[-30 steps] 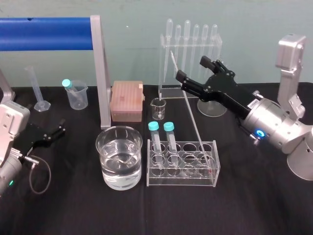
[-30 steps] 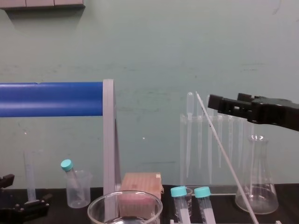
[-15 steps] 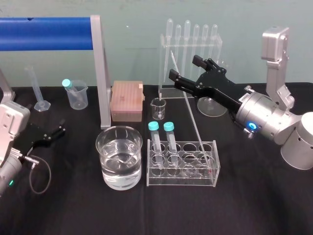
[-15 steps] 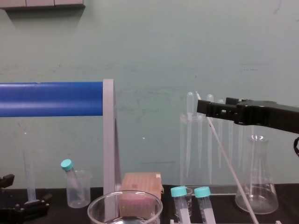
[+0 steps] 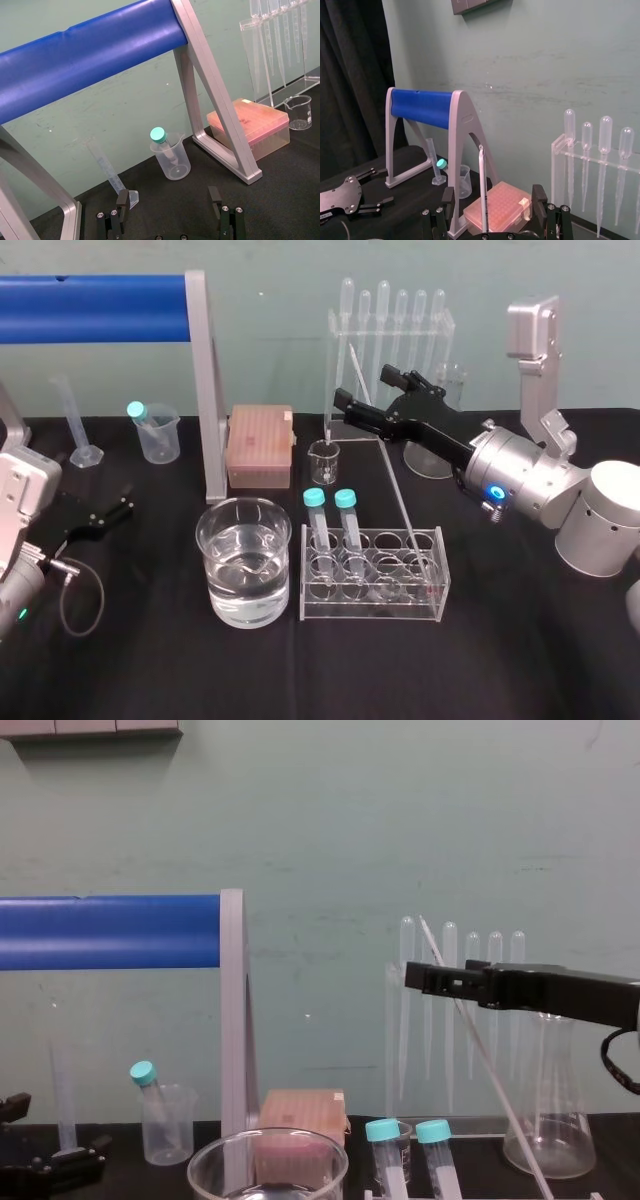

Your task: Hold the thermometer with one hand and immerse one end into the beaker, then reinsert it into the test tube rack.

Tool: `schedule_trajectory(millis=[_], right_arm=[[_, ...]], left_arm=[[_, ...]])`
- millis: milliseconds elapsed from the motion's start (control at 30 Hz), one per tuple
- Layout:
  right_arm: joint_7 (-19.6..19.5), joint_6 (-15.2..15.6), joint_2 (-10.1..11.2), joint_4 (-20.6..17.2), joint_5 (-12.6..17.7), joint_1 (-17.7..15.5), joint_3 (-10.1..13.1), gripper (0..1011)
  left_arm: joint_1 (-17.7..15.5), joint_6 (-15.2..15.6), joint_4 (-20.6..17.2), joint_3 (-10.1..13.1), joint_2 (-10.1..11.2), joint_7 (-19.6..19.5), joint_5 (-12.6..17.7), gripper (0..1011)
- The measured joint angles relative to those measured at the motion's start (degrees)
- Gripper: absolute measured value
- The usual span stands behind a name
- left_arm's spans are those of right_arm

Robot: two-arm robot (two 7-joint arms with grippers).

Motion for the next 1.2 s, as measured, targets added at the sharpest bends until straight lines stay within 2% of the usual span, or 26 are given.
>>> schedule_trajectory(millis=[1200], right_arm=[[0.95, 0.83, -0.35, 2.04, 0.75, 1.05, -1.46, 1003]], left_arm=[[0.00, 0.00, 0.00, 0.00, 0.00, 0.00, 0.00, 1008]])
